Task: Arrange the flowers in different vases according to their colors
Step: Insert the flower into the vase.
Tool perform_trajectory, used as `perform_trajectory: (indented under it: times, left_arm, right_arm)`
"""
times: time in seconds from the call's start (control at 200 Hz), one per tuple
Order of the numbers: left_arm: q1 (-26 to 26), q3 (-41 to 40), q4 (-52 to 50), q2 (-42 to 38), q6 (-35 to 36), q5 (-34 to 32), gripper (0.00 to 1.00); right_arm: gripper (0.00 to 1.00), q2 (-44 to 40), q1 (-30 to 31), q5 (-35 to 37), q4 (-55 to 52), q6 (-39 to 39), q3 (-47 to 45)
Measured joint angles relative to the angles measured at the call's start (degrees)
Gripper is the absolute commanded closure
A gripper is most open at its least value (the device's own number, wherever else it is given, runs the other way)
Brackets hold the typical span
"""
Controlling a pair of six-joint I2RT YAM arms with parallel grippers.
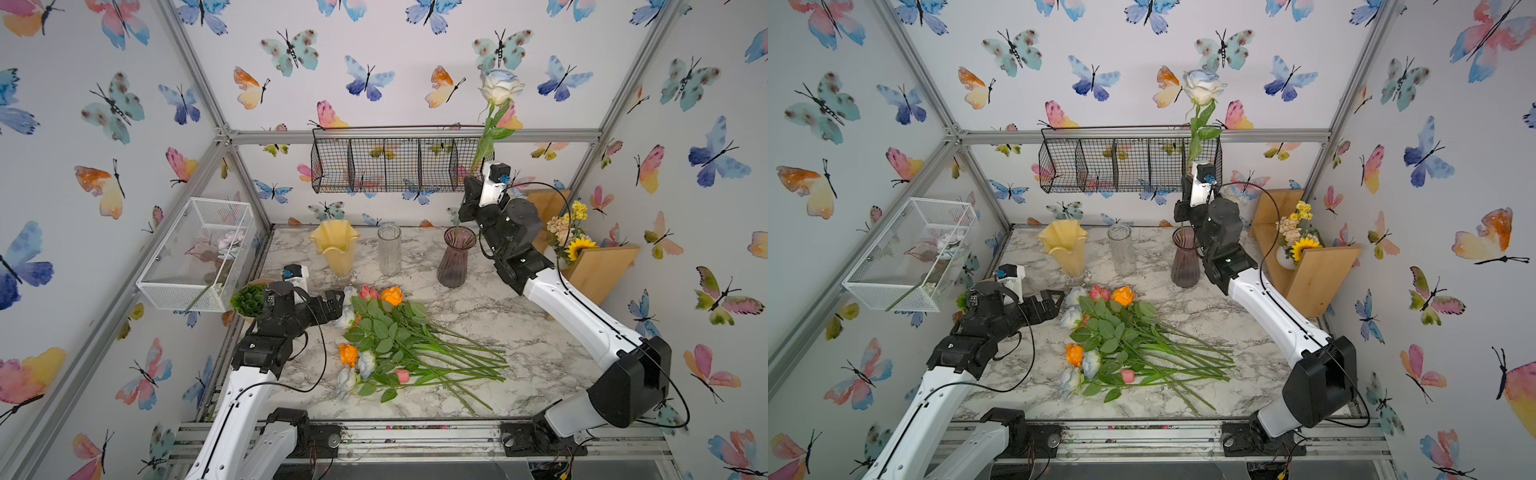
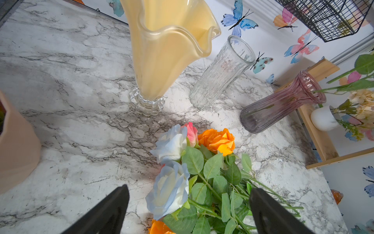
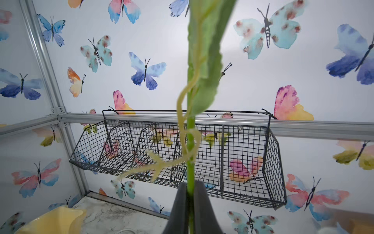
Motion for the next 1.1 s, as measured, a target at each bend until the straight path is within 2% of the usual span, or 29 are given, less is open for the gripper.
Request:
perform_trajectory:
  times: [0.39, 0.445, 0.591, 0.731, 1.101]
  left_arm:
    - [0.0, 0.0, 0.0, 0.0, 0.0, 0.0, 0.01]
    - [0.0, 0.0, 0.0, 0.1, 0.0, 0.0, 0.01]
    - [0.0, 0.0, 0.0, 0.2, 0.0, 0.0, 0.01]
    - [0.0, 0.0, 0.0, 0.2, 0.0, 0.0, 0.01]
    - [0.0, 0.0, 0.0, 0.2, 0.0, 0.0, 0.01]
  right_arm:
    - [0.97, 2.7, -1.1, 0.4, 7.9, 1.6, -10.3]
    - [0.89, 2.7, -1.1, 0.7, 8.1, 1.9, -11.2]
    - [0.55, 2.7, -1.1, 1.9, 7.5, 2.4, -12.2]
    - [0.36, 1.7, -1.1, 3.3, 5.8, 3.0, -12.2]
    - [0.32, -8.5, -1.1, 2.4, -6.4, 5.6, -11.3]
